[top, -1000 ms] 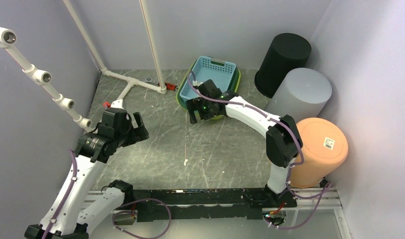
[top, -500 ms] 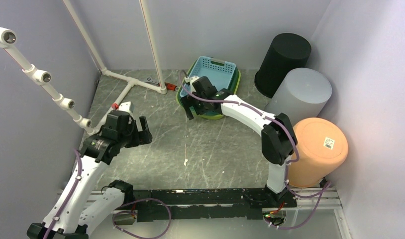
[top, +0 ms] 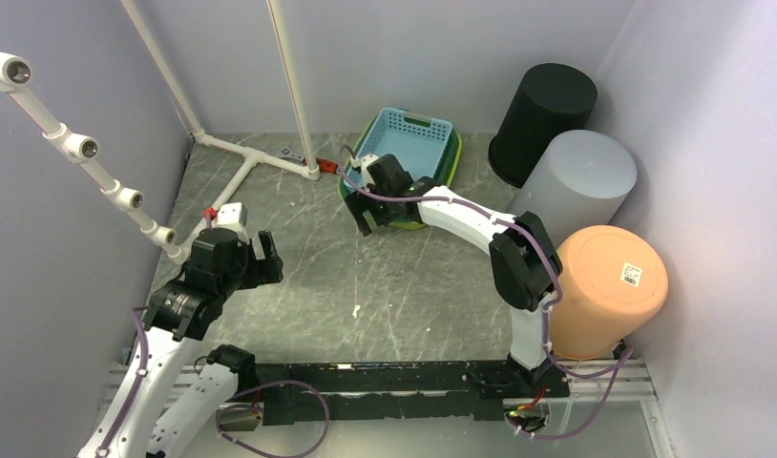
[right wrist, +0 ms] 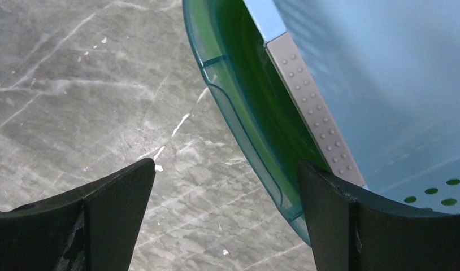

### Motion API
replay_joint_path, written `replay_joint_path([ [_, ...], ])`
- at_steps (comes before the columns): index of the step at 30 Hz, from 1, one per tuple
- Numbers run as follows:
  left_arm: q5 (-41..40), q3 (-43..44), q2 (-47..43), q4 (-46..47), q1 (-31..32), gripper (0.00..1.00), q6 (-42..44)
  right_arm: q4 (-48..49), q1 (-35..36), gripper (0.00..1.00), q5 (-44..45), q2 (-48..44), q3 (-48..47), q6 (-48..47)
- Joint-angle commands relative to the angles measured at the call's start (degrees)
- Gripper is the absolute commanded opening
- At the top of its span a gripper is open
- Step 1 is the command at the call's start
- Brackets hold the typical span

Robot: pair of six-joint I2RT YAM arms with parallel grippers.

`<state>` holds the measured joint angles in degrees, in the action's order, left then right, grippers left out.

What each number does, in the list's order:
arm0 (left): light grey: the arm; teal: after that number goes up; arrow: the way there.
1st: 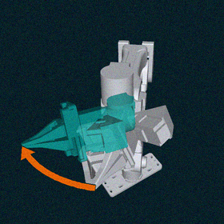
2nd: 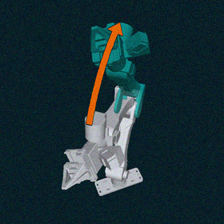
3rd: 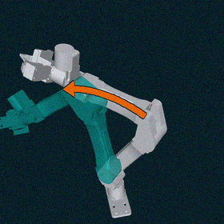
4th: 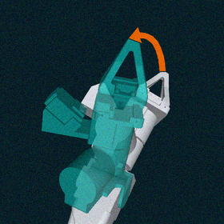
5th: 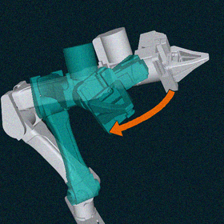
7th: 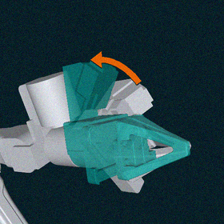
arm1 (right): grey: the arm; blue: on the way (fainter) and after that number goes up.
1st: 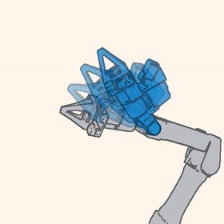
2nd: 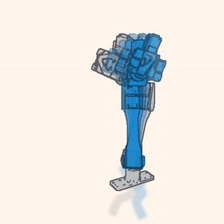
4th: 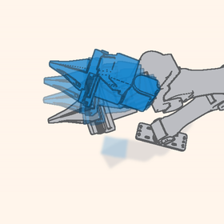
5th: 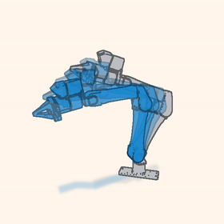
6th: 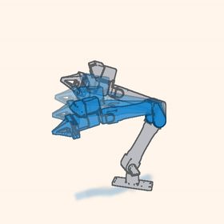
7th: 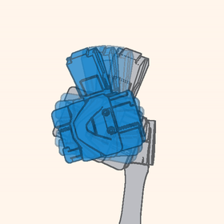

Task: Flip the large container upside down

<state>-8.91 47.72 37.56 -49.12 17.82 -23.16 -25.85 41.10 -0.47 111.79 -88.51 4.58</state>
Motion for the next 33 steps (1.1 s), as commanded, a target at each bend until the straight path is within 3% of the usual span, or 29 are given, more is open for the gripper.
replay_joint_path([
  [1,-5.19,2.05,-0.48,0.01,0.11,0.94,-0.13,1.59,2.04,1.0,-11.42,-0.96,4.03,0.96],
  [13,-15.76,3.63,-2.7,-5.26,0.06,0.94,-5.95,6.07,17.03,0.99,-16.47,-6.23,15.94,1.73],
  [24,-21.23,3.52,-1.49,-7.15,0.09,0.94,-9.01,4.05,41.12,0.99,-15.02,-8.62,18.16,3.39],
  [29,-21.1,3.93,0.77,-7.47,0.02,0.94,-9.35,5.02,43.36,0.98,-12.74,-12.51,21.47,5.96],
  [33,-19.86,4.11,3.1,-7.76,-0.07,0.94,-9.8,5.01,43.19,0.99,-5.14,-16.6,22.85,6.87],
])
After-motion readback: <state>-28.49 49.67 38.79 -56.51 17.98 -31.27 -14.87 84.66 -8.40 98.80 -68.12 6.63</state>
